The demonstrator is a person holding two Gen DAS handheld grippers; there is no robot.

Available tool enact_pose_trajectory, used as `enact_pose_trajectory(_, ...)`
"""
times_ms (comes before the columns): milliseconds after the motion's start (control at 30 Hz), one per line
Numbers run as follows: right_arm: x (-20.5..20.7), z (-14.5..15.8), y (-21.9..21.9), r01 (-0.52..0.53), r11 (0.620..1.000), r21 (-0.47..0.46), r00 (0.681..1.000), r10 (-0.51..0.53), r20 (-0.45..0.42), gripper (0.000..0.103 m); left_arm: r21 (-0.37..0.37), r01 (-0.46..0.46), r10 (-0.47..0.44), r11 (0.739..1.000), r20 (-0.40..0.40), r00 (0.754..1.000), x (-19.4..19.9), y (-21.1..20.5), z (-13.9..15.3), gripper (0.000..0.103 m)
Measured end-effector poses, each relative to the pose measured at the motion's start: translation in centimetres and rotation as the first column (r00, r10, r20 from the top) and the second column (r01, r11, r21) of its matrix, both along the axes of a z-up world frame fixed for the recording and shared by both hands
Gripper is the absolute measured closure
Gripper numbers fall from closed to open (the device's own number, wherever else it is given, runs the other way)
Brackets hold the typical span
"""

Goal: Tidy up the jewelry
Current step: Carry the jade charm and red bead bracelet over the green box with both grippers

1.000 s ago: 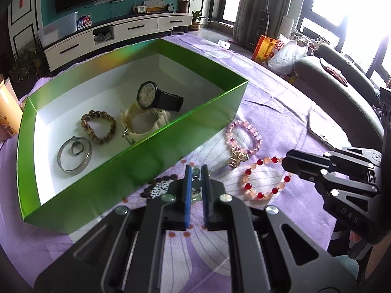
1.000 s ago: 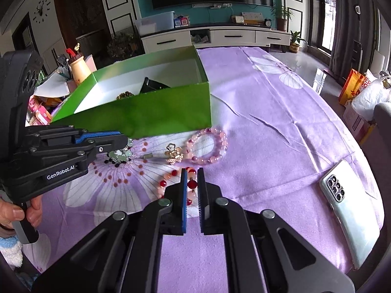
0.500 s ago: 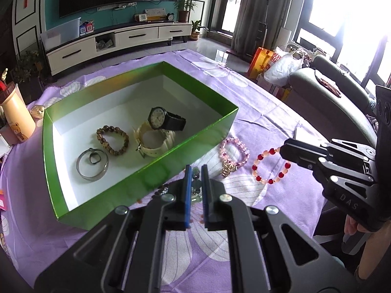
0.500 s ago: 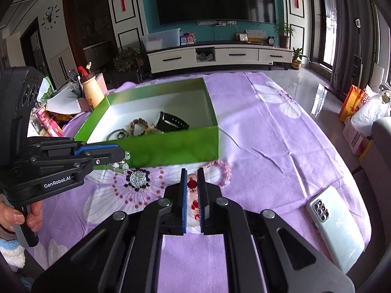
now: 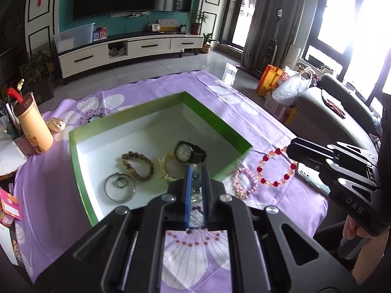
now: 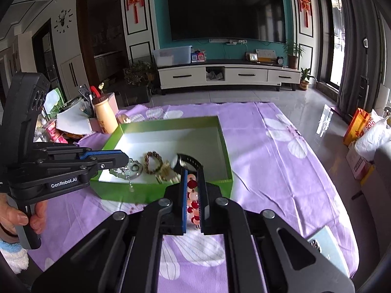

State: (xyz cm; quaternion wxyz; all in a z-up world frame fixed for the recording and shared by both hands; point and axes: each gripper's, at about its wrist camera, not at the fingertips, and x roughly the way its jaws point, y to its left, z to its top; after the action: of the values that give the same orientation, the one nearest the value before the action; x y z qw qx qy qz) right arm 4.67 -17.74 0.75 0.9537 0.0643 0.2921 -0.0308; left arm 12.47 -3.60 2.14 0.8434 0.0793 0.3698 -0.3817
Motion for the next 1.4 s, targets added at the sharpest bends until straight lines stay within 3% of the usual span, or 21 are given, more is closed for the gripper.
enact_pose_trajectory(433, 6.2, 0.8, 0.3, -0.039, 0.999, 0.016, 0.999, 0.039, -0.001, 0.096, 0.010, -0.092, 0.093, 0.996, -0.029, 0.995, 5.9, 0.2, -0.6, 0.096)
enact_pose_trajectory(1400, 15.9, -4.7, -0.8, -0.019, 0.998, 0.056, 0.990, 0.027, -0.137, 0.096, 0.084, -0.151, 0.157, 0.985, -0.075, 0.985, 13.6, -1.4, -5.2, 0.096)
